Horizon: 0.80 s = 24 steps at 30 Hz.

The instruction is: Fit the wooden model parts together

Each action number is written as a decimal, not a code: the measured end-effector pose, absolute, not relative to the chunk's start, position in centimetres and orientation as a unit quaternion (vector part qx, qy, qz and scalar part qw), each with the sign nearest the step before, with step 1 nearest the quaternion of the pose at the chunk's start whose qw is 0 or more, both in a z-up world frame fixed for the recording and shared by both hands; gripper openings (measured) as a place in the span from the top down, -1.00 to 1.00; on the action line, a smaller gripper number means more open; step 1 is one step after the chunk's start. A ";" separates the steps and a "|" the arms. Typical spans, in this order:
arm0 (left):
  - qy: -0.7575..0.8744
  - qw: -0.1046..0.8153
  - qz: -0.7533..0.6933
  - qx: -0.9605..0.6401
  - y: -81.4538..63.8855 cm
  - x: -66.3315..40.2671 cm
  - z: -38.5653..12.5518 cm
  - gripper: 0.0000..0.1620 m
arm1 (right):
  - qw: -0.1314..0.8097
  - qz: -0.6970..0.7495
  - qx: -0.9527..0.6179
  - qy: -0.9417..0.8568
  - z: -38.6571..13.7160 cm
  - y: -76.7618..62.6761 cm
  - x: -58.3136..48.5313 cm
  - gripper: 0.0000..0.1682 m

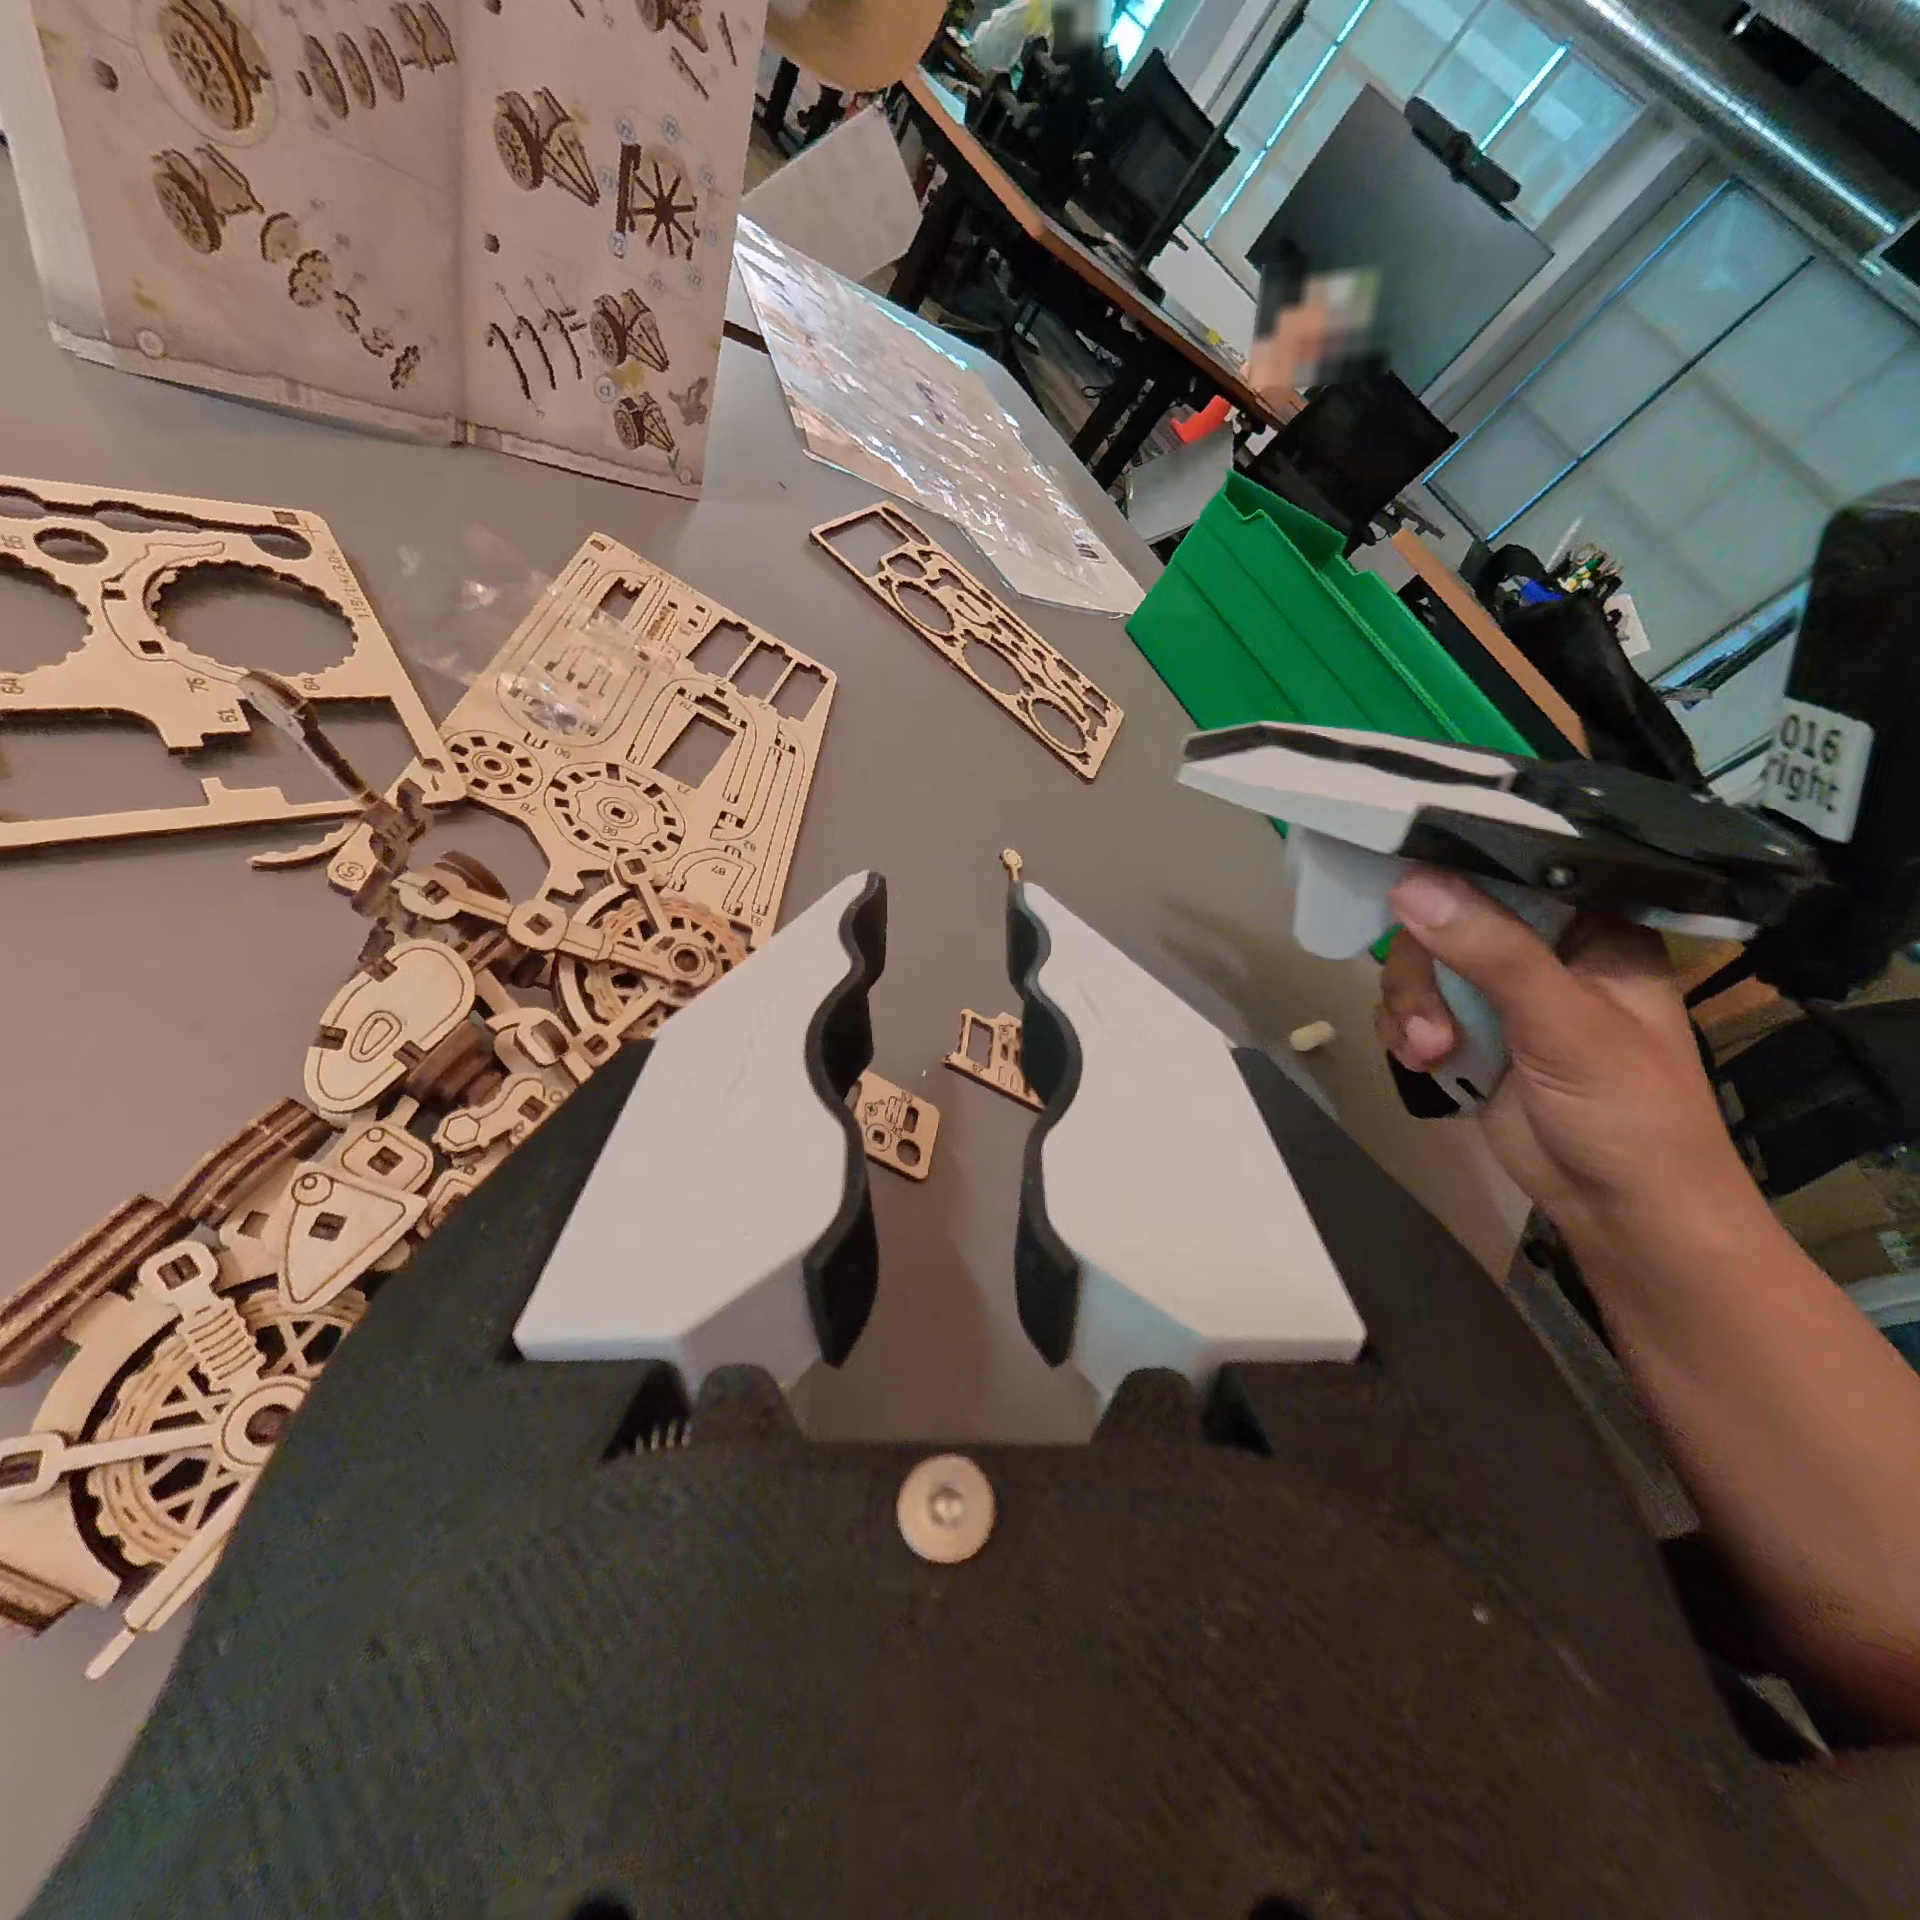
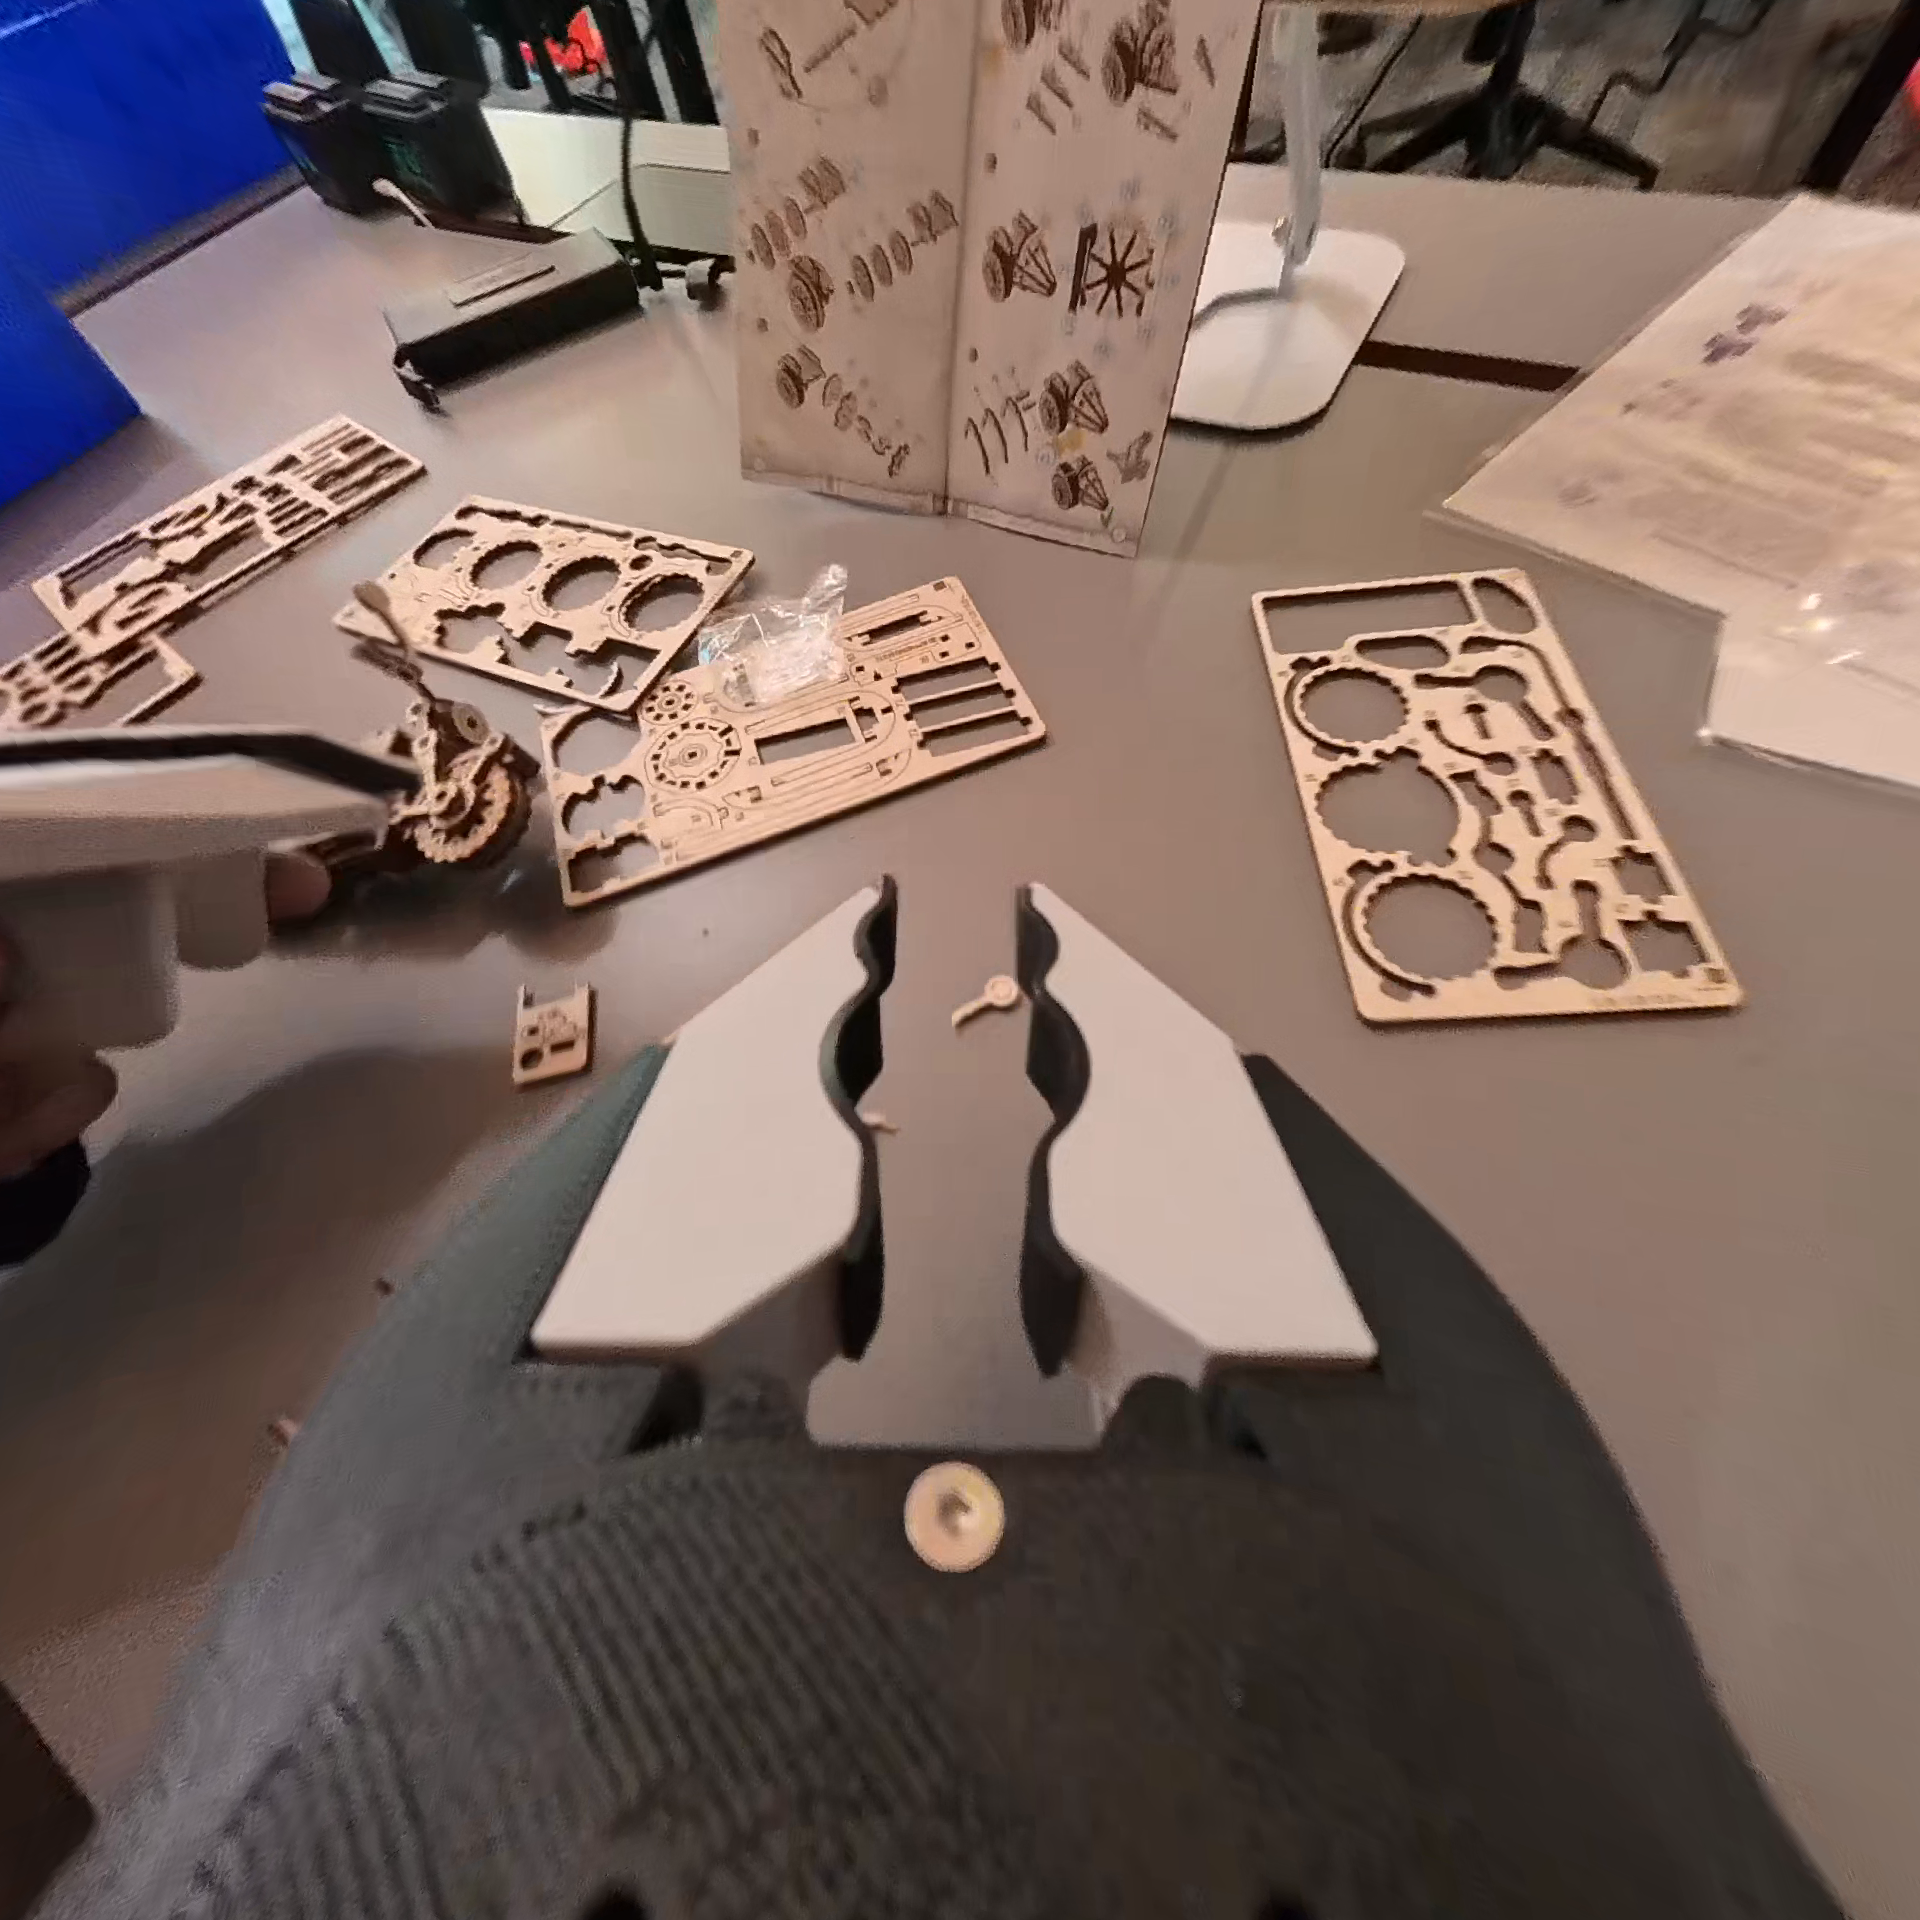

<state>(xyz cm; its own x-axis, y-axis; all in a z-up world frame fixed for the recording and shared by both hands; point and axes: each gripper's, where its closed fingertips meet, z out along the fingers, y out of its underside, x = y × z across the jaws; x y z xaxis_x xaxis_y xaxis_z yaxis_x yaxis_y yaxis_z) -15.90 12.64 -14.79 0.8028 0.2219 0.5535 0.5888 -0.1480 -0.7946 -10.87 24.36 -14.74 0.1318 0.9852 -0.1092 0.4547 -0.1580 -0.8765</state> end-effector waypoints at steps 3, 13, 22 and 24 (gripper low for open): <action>-0.268 0.598 -0.145 -0.742 12.6 -16.0 -14.6 0.68 | 0.389 0.326 -0.656 -0.559 -15.1 24.8 -8.3 0.56; -0.213 0.584 -0.047 -0.782 13.1 -15.3 -15.2 0.42 | 0.384 0.265 -0.700 -0.541 -19.7 24.5 -6.0 -0.12; -0.171 0.567 0.039 -0.805 13.2 -15.4 -16.2 -0.03 | 0.352 0.288 -0.677 -0.579 -19.2 24.5 -6.5 -0.16; -0.177 0.565 0.058 -0.804 12.7 -15.8 -16.2 0.15 | 0.341 0.282 -0.665 -0.602 -19.2 24.1 -5.9 -0.06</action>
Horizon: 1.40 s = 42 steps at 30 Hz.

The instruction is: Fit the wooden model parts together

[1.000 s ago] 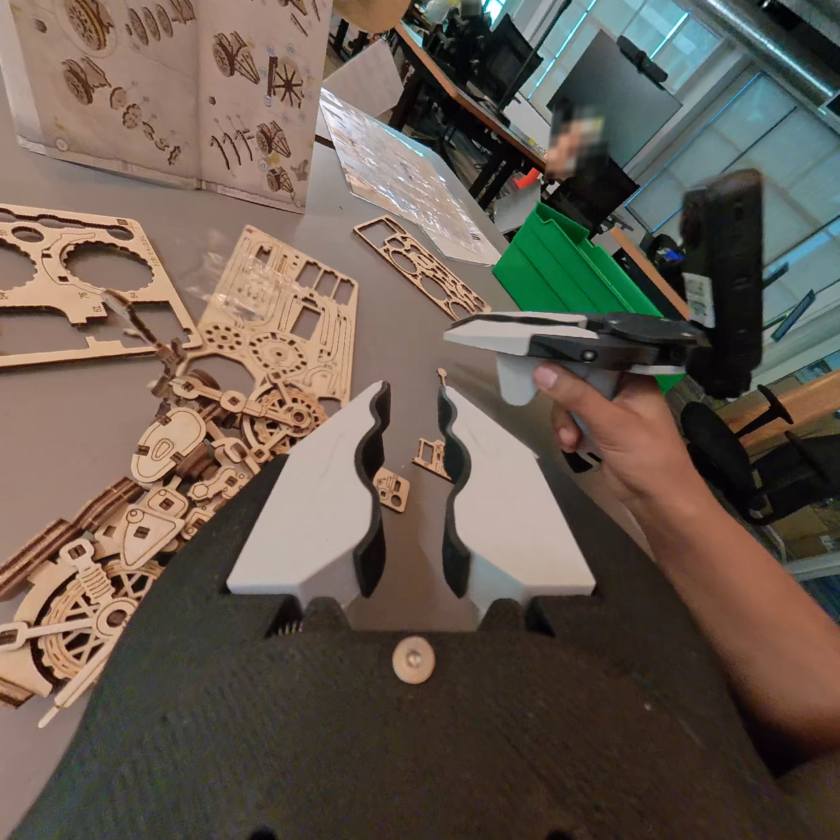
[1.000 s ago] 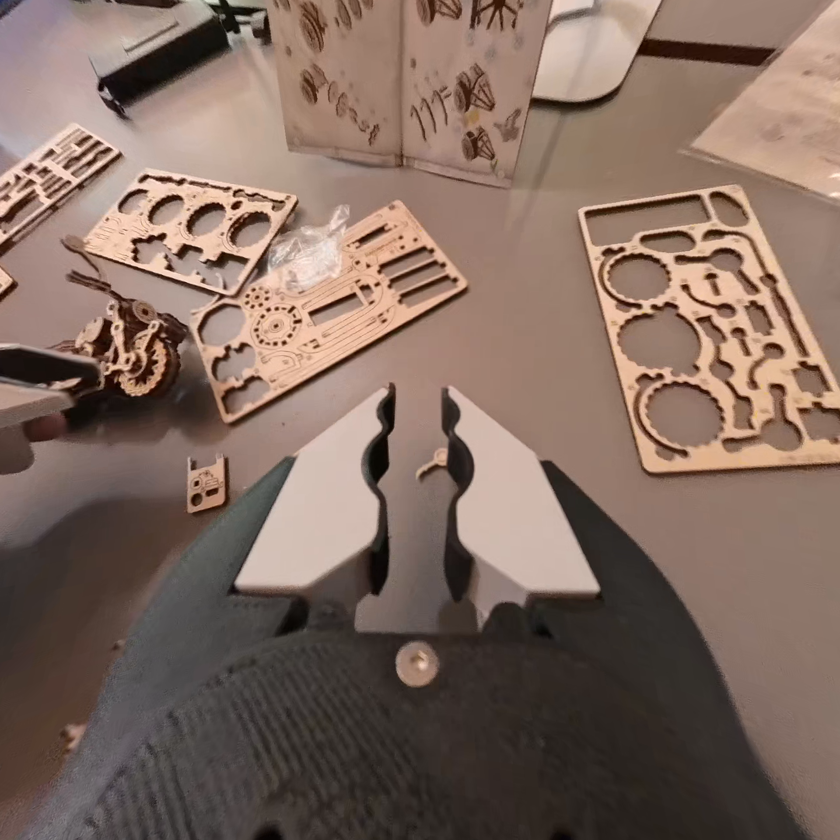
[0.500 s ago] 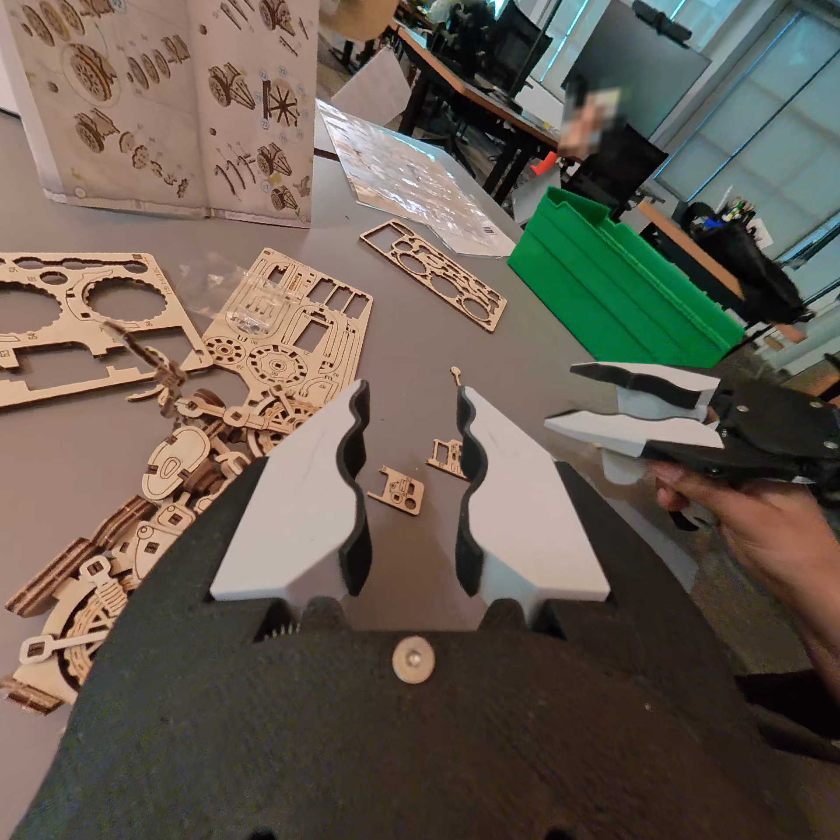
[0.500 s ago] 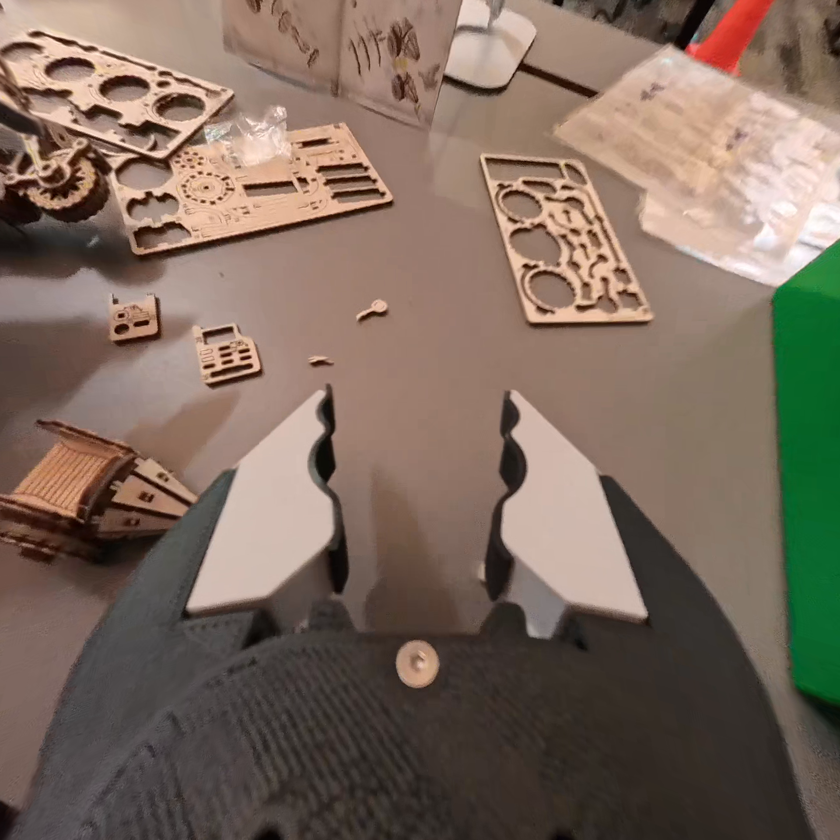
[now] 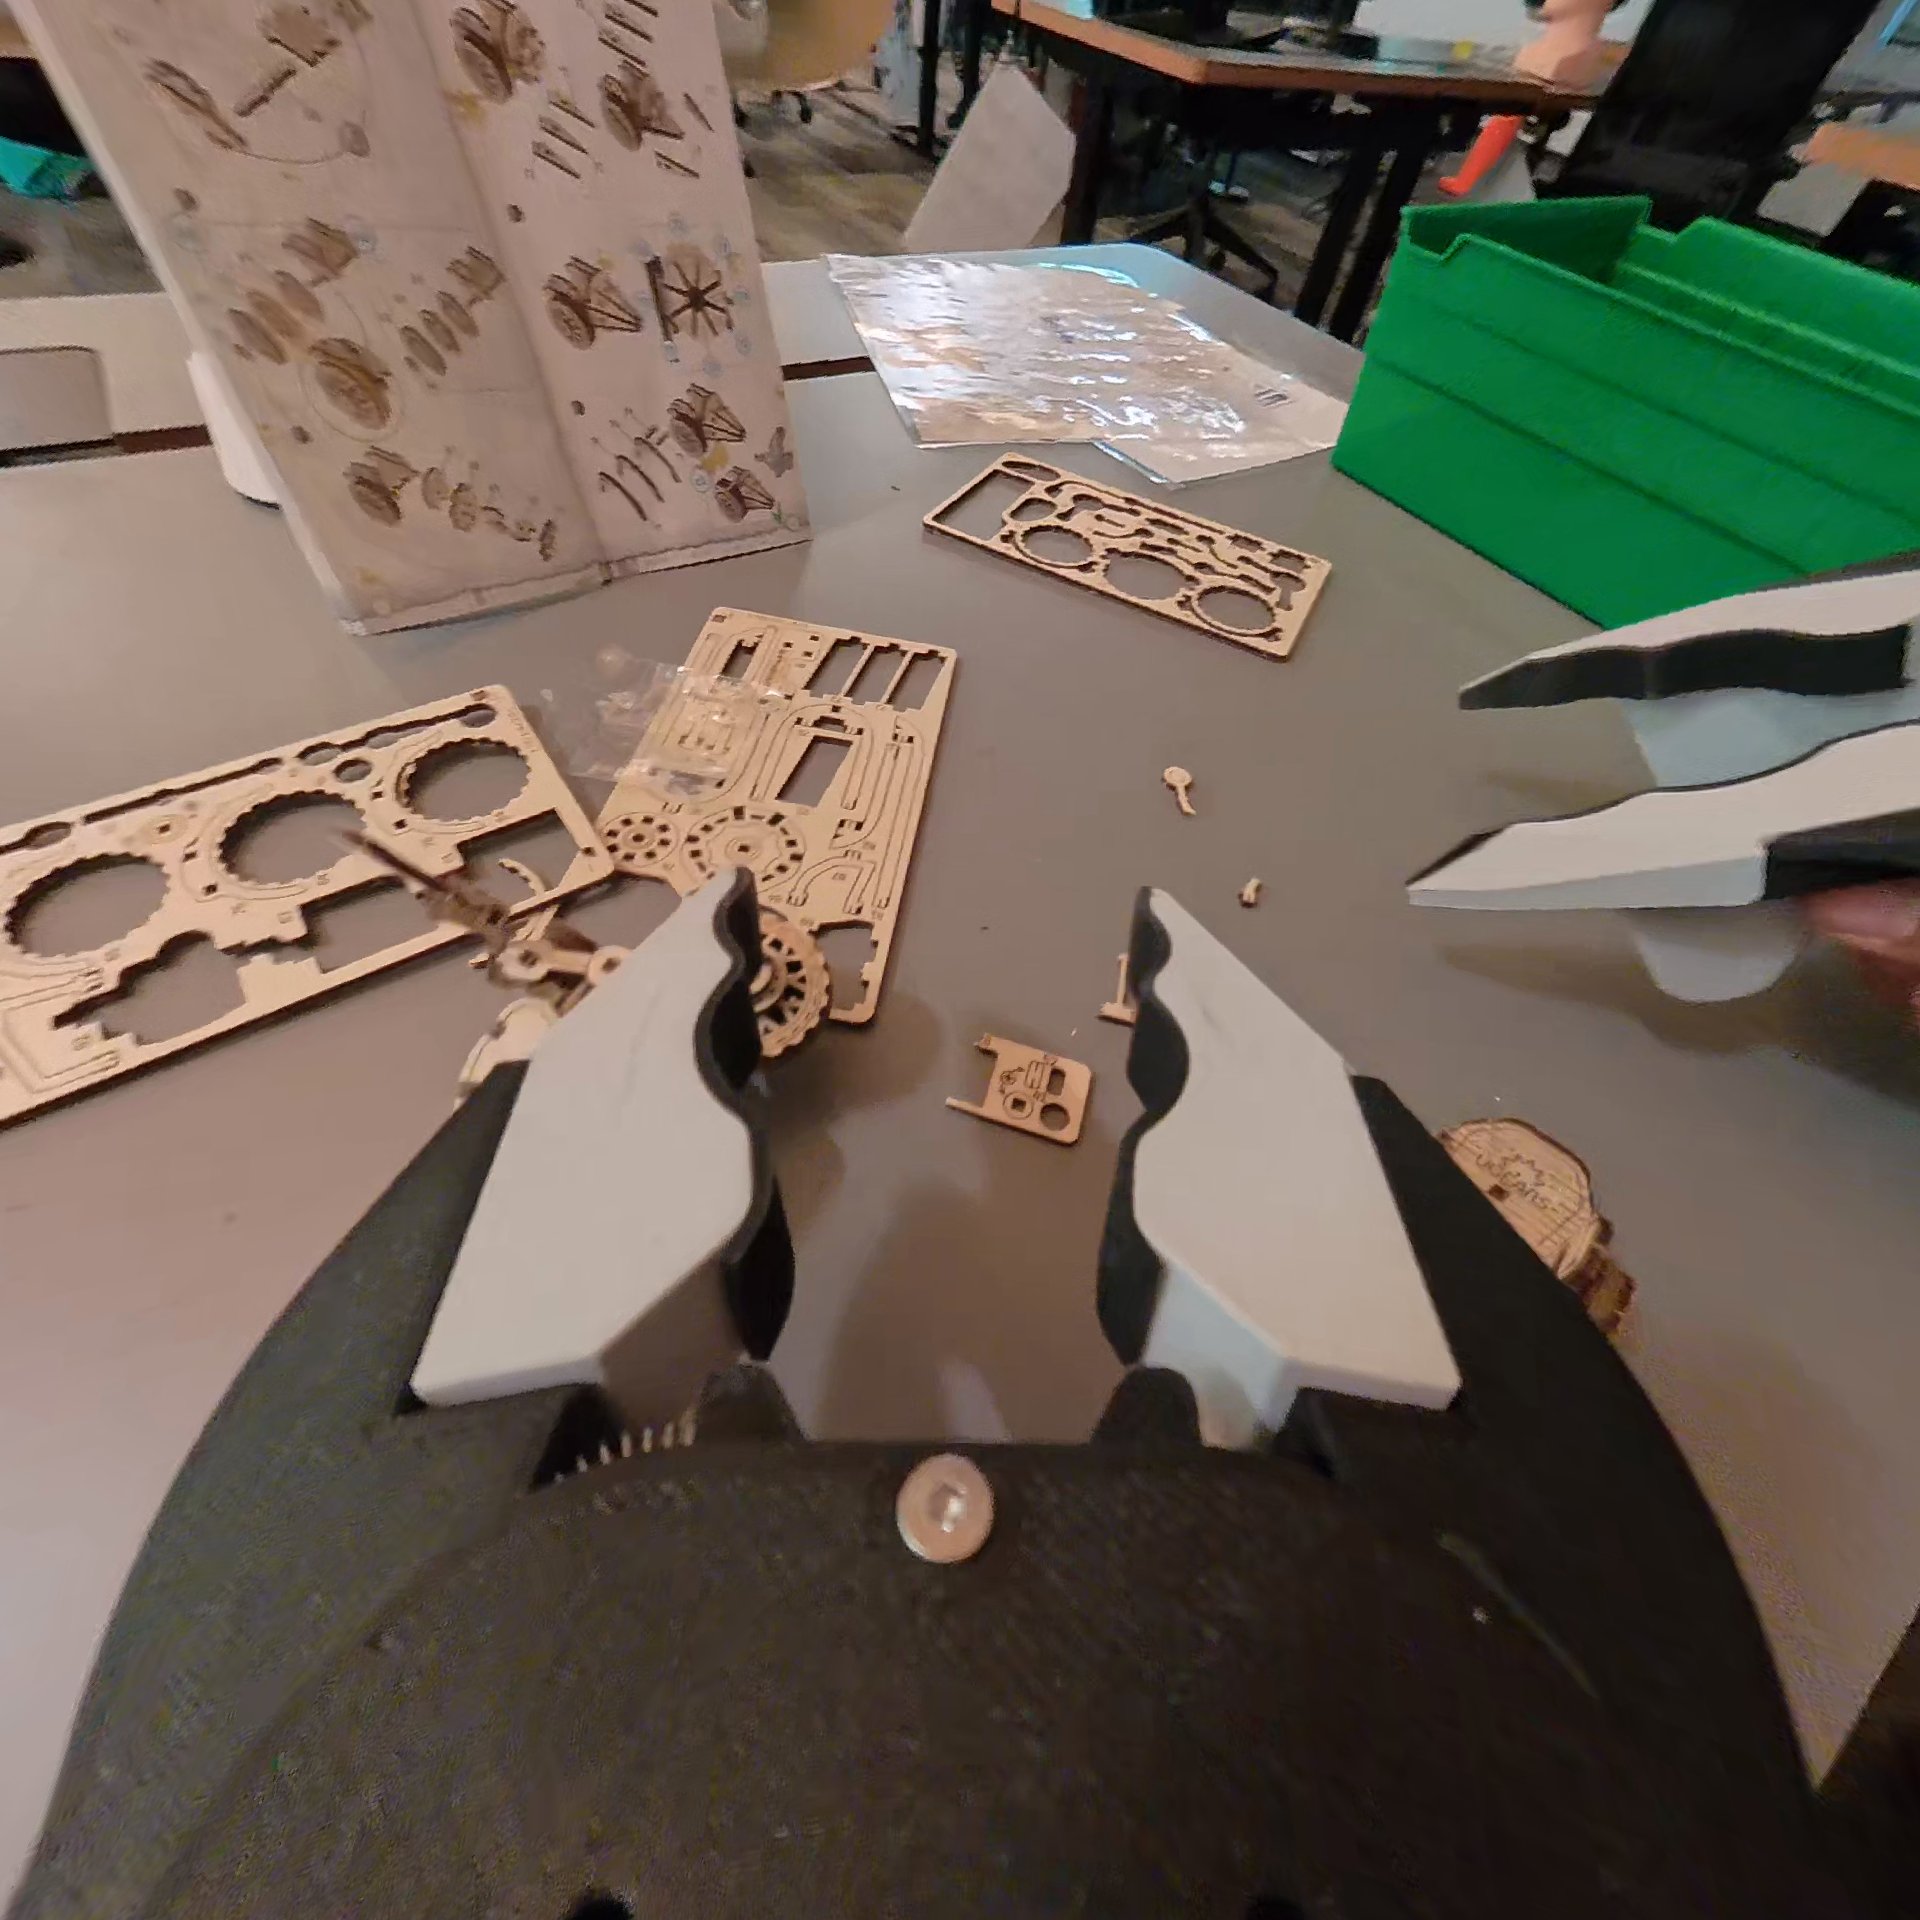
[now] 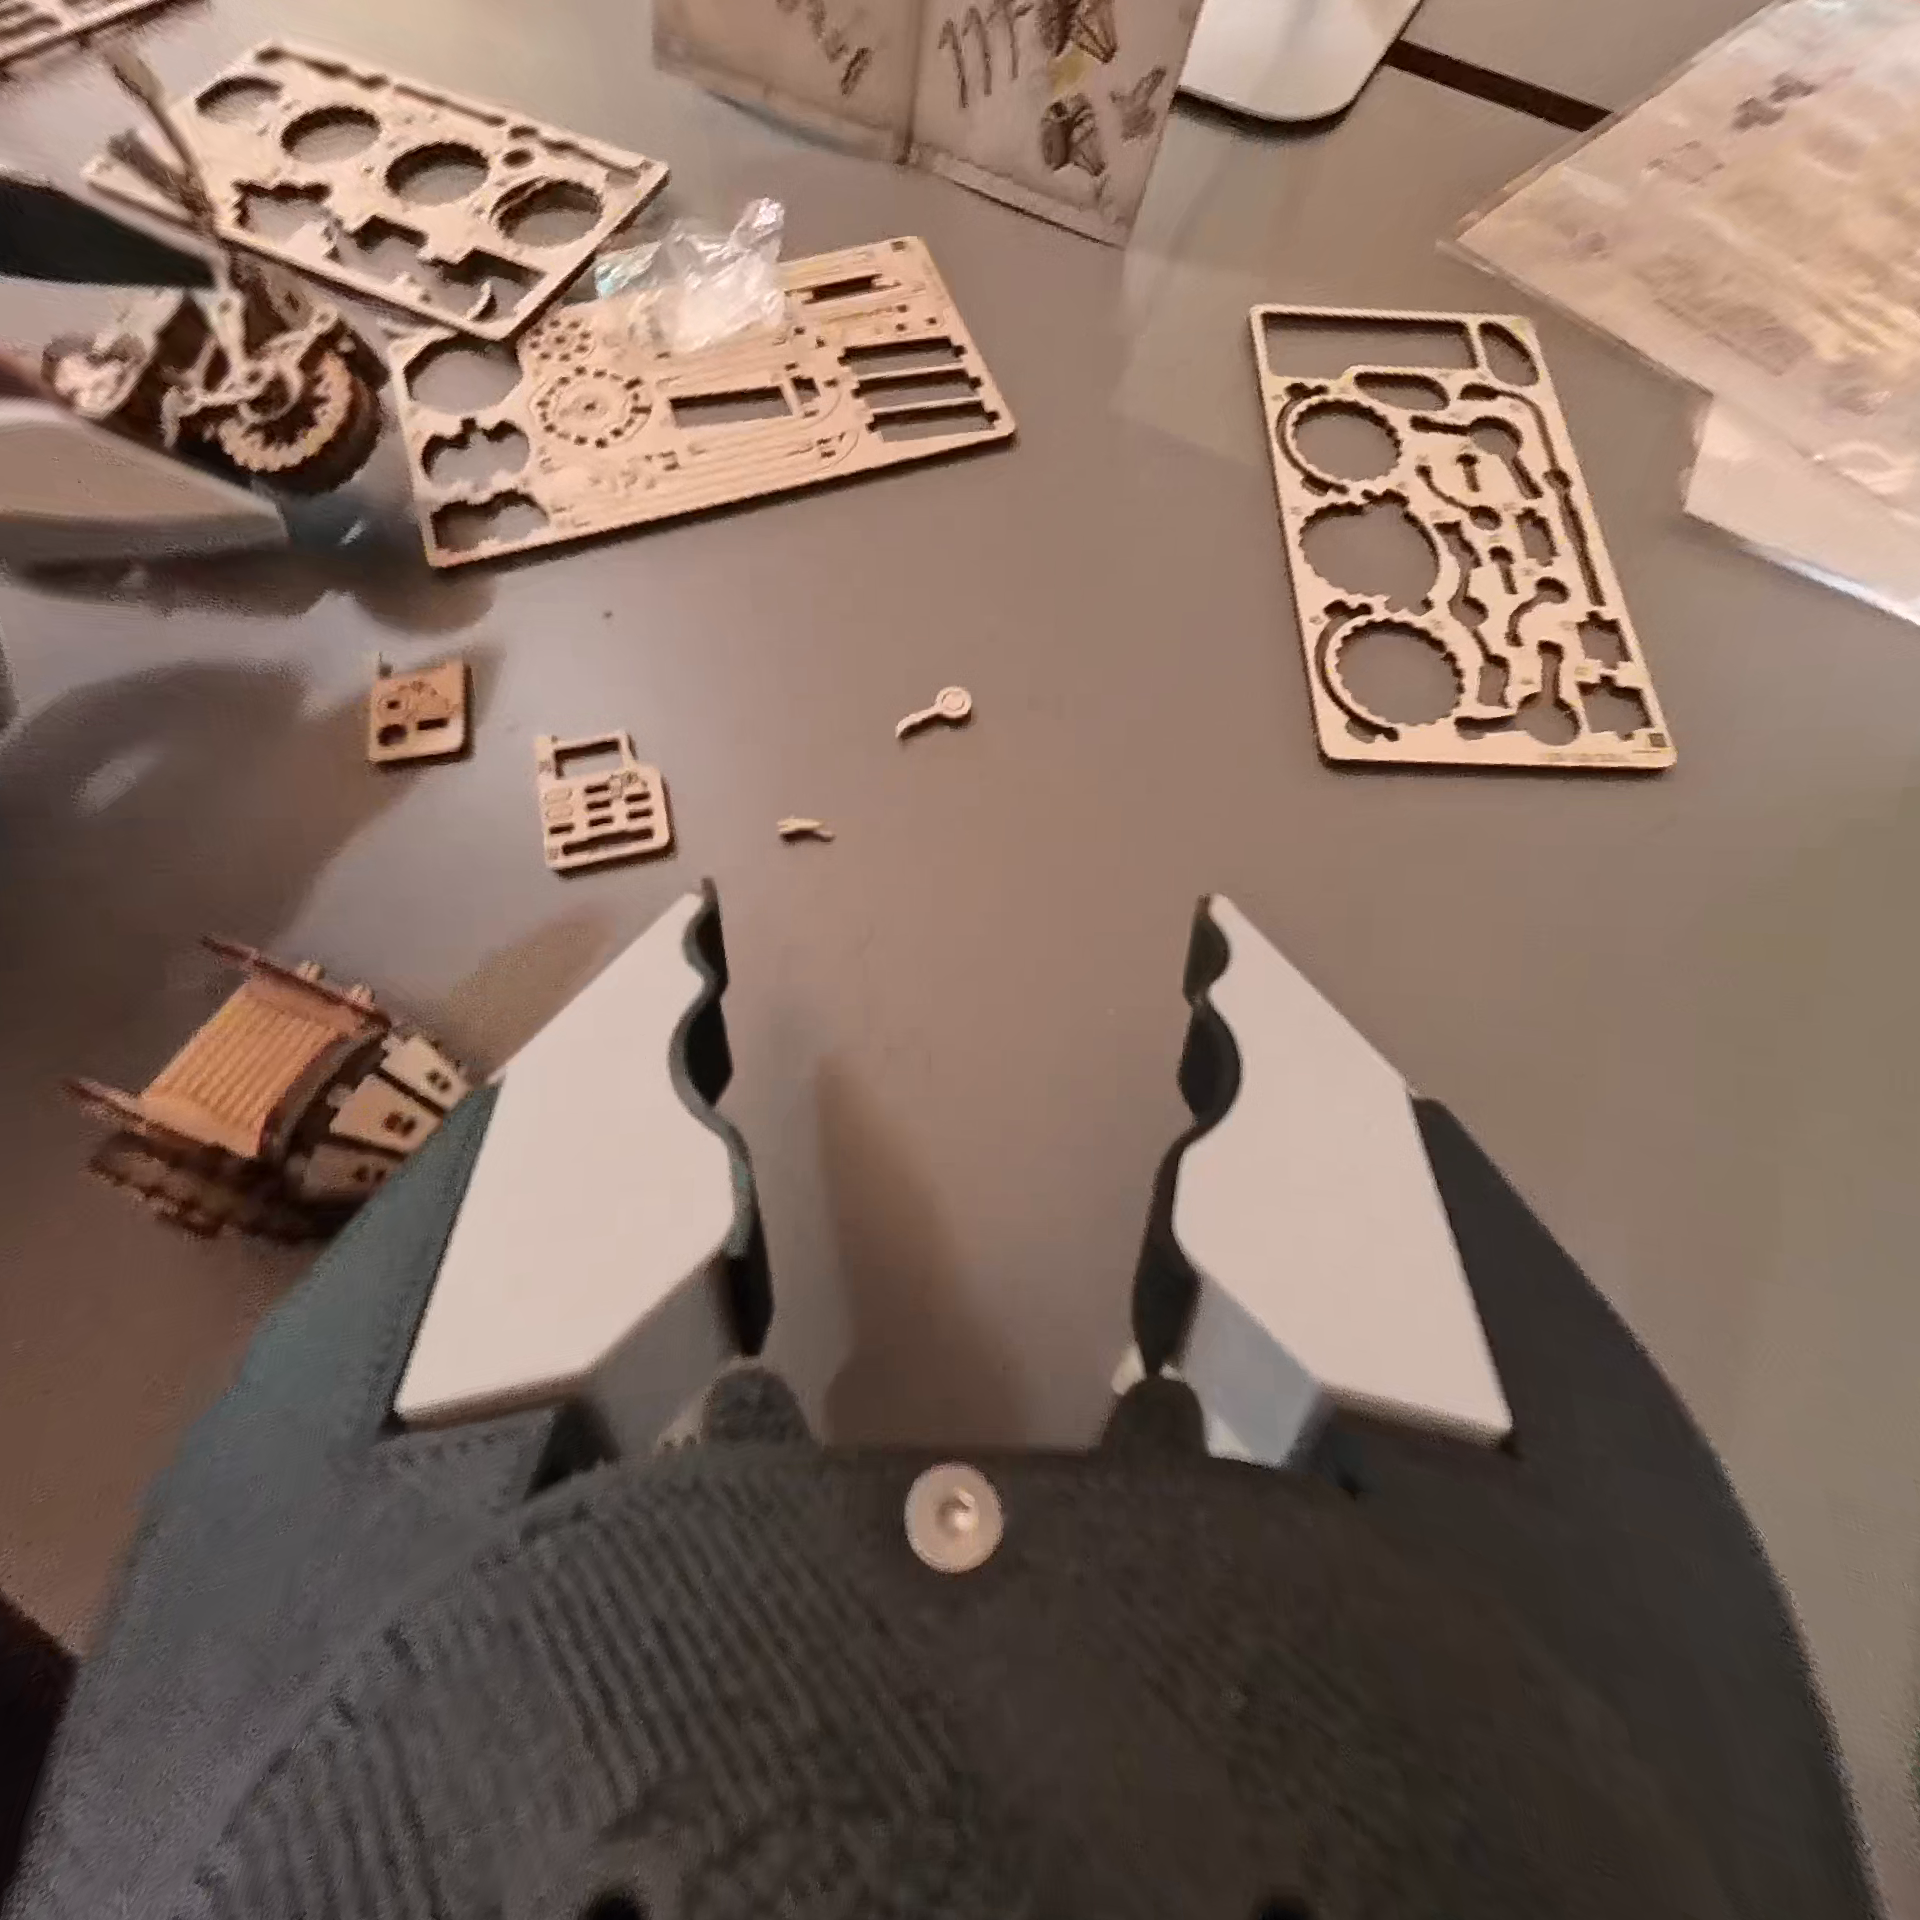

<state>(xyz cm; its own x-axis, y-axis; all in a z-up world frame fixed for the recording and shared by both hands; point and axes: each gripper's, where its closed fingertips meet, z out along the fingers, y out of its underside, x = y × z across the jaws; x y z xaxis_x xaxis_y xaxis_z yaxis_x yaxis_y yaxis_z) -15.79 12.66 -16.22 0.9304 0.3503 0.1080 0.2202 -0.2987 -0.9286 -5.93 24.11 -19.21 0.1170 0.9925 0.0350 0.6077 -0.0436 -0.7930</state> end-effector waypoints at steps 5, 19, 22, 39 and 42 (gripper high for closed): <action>-0.224 0.580 0.052 -0.782 9.6 -15.7 -15.9 0.36 | 0.345 0.305 -0.646 -0.609 -17.9 23.0 -4.7 0.06; -0.065 0.641 0.038 -0.764 8.8 -11.6 -13.1 0.51 | 0.418 0.361 -0.592 -0.587 -14.9 25.0 -3.4 0.36; -0.022 0.698 0.075 -0.712 9.4 -11.6 -10.7 0.65 | 0.484 0.400 -0.546 -0.554 -12.2 26.1 -4.8 0.60; -0.132 0.709 0.006 -0.693 5.5 -10.5 -11.3 0.35 | 0.486 0.388 -0.538 -0.570 -13.7 22.3 -1.6 0.37; -0.155 0.713 -0.115 -0.674 5.8 -9.4 -10.6 0.16 | 0.477 0.369 -0.554 -0.575 -14.7 22.8 -1.5 0.39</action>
